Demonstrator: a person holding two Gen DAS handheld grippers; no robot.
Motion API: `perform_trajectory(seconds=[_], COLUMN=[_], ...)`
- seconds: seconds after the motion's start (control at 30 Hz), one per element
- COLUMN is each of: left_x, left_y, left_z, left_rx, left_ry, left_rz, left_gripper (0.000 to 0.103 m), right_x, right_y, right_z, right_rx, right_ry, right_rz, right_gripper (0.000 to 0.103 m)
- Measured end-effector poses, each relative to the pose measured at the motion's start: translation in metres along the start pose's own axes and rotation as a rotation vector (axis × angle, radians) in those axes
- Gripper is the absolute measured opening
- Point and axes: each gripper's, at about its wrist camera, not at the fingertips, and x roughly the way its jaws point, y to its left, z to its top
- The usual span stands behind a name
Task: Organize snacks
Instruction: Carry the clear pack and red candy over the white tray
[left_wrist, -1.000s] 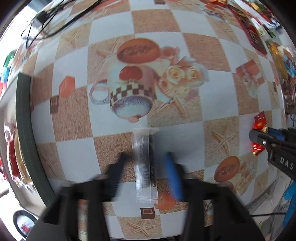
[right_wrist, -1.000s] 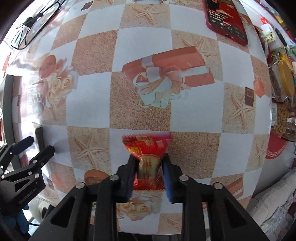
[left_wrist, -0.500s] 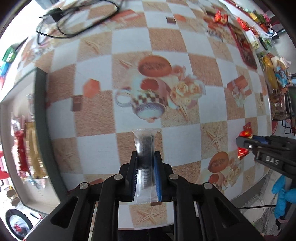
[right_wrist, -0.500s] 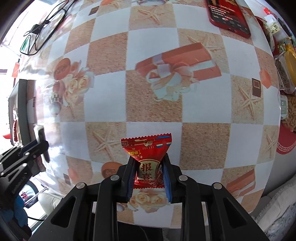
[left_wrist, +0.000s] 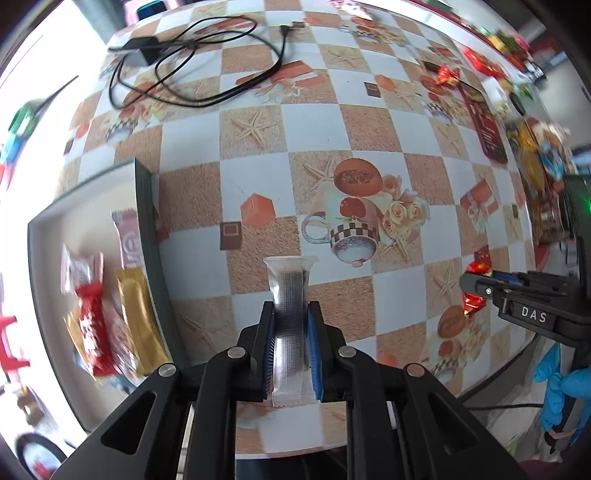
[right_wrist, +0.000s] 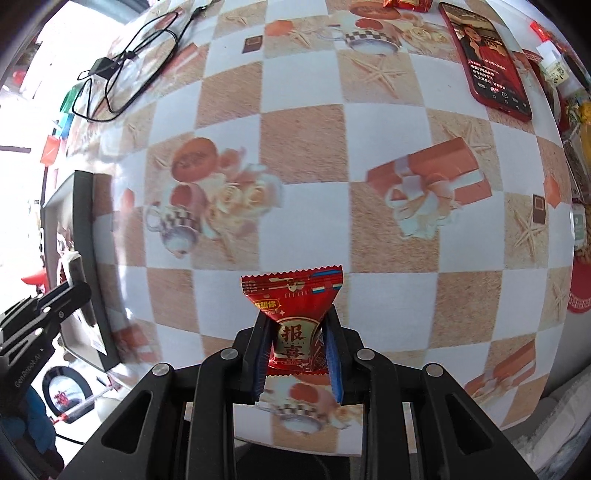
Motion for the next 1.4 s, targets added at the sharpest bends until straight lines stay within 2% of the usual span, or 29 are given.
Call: perform_trajectory(seconds=[0.13,0.27,0.43,0.73,0.83,1.2,1.4], left_x=[-0.013,-0.022,-0.035,-0.042,-0.04,-0.023,-0.015], left_y=[0.011,0.034,0.079,0.165,0.183,0.215,0.22], left_z=[0.0,-0.004,-0.012,-0.045,-0.056,-0.086,-0.094], left_rx=[0.067,0.079,0.028,-0.107,-0.126,-0.2,-0.206], left_ry=[-0.022,-0.049,-0.087,-0.104,-0.101,-0.059,-0.037], left_rz=[-0.01,-0.023,-0.026,0.004,0.021,0.018,0.03], left_gripper=[0.018,0.018,0.018,0.018,0.018,0.018,0.018], right_x=[0.001,0.002,0.005,-0.001,0.002,0.024,0.045], right_y=[0.036,0.08,0.14,0.211,0.233,0.321,0.341], right_z=[-0.006,-0.009,-0.008,-0.005,-0.004,-0.011,-0.023], right_rx=[0.016,-0.004,-0.074,-0.233,-0.286,-0.427,-0.468], right_ry=[-0.004,-0.005,-0.015,-0.048,-0.05,-0.005,0.039], right_rz=[-0.002,-0.01,-0.023,-0.025,-0.022,0.018,0.009], right_gripper=[0.028,0.028,0.028,0.028,0.028,0.028,0.028])
